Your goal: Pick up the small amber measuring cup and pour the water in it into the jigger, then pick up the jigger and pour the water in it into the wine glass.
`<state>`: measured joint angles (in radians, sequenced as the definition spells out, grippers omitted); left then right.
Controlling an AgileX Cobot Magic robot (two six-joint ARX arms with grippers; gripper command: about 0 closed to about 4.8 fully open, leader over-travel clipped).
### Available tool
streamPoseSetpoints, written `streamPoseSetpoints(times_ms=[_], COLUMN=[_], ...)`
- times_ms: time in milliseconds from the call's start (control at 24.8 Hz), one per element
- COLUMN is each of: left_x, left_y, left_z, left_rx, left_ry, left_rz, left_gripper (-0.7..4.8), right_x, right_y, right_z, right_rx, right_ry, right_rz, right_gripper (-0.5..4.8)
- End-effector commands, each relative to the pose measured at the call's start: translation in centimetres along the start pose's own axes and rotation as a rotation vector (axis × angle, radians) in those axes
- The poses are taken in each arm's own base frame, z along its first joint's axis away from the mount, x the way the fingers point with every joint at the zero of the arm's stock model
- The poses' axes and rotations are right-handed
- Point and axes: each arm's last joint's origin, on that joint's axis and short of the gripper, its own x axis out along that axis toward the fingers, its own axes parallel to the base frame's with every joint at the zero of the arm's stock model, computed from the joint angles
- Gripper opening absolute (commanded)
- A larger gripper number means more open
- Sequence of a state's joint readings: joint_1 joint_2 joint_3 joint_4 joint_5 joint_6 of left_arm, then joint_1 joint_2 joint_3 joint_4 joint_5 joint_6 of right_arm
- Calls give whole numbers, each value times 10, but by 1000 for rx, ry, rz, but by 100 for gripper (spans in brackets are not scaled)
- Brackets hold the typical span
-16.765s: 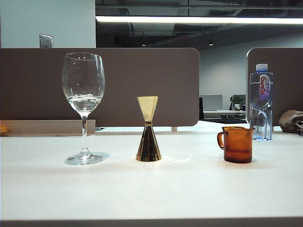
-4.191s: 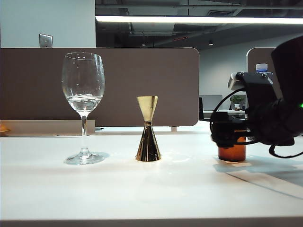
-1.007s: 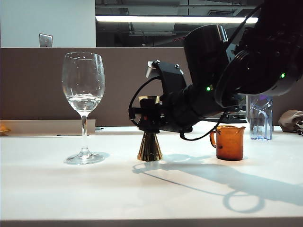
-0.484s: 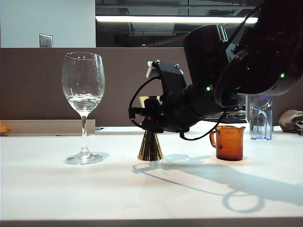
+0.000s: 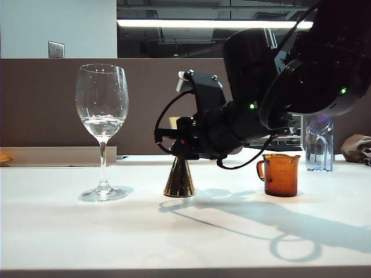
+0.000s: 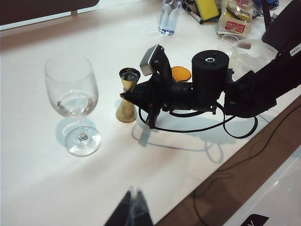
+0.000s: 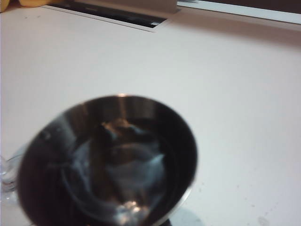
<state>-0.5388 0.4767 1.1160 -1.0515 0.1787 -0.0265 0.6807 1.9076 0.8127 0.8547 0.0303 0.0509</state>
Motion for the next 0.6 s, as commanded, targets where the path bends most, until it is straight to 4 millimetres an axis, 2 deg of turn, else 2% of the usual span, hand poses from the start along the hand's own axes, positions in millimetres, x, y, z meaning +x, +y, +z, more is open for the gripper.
streamPoseSetpoints(times_ms=[40, 242, 604], left_x=[0, 0, 0], left_y=[0, 0, 0], left_z=[2, 2, 2], left_rx=[6, 6, 6], left_ry=[-15, -15, -15], left_rz=[0, 0, -1], left_gripper=[-2, -2, -2], right_x=[-2, -2, -2], right_y=[5, 6, 9], right_z=[10, 33, 92], right_rx=[-18, -65, -109], right_ry=[0, 33, 21], right_rz=[-13, -19, -32], right_gripper=[-5, -5, -5])
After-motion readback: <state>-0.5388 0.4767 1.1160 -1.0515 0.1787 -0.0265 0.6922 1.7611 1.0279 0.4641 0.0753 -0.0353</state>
